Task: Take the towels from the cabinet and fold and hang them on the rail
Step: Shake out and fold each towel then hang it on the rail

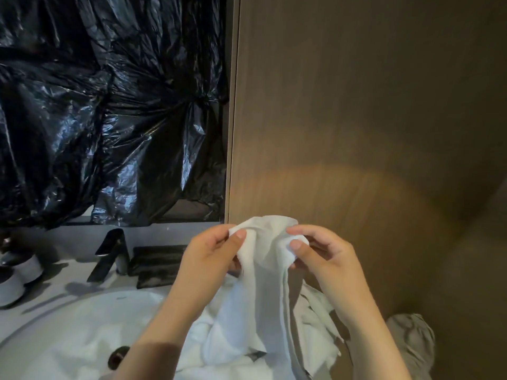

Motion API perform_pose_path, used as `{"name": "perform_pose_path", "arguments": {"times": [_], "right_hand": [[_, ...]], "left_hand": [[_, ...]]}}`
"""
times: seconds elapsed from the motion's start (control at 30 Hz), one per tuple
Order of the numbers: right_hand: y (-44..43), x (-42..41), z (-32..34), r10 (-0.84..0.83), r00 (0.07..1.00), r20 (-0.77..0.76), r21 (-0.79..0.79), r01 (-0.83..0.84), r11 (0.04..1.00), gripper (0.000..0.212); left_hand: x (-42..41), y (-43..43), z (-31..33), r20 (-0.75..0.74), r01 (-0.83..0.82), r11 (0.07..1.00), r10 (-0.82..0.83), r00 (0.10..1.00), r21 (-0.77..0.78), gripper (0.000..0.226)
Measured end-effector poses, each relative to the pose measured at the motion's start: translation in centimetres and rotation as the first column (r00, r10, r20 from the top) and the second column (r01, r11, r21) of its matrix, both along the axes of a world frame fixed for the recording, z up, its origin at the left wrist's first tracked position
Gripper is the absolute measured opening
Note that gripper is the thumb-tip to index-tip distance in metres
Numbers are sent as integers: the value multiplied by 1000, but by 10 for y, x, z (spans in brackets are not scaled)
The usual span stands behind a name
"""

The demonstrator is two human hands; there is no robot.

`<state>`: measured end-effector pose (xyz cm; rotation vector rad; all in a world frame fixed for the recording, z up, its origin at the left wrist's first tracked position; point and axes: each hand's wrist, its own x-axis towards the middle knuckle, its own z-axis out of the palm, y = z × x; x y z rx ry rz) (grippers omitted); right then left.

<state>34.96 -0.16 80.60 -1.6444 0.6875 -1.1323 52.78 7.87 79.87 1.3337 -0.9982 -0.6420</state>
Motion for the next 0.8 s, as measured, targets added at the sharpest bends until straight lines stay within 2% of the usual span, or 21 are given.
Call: {"name": "perform_pose_path", "arguments": {"times": [0.1, 0.2, 0.33, 0.43, 0.67, 0.8], "right_hand": [[7, 7, 0, 53, 999, 9, 33, -53, 998, 20], [10, 10, -2, 88, 996, 9, 79, -89, 993, 19], [12, 11, -4, 168, 983, -73, 98, -161, 982, 31], [14, 14, -6, 228, 972, -53, 127, -220, 967, 39], [15, 21, -15, 99, 995, 11, 96, -100, 990, 29], [15, 21, -25, 31, 996, -78, 15, -30, 999, 19]], "left_hand": [[-5, 3, -4, -27, -5, 999, 3, 1000, -50, 16], [-6, 3, -7, 14, -32, 998, 33, 999, -62, 16], [-3, 4, -12, 45, -28, 999, 29, 999, -35, 17], [-2, 6, -14, 19, -18, 999, 19, 1000, -32, 17], [-5, 13, -14, -78, 61, 997, -64, 995, -41, 18], [-7, 16, -16, -31, 65, 997, -66, 997, -37, 18]]}}
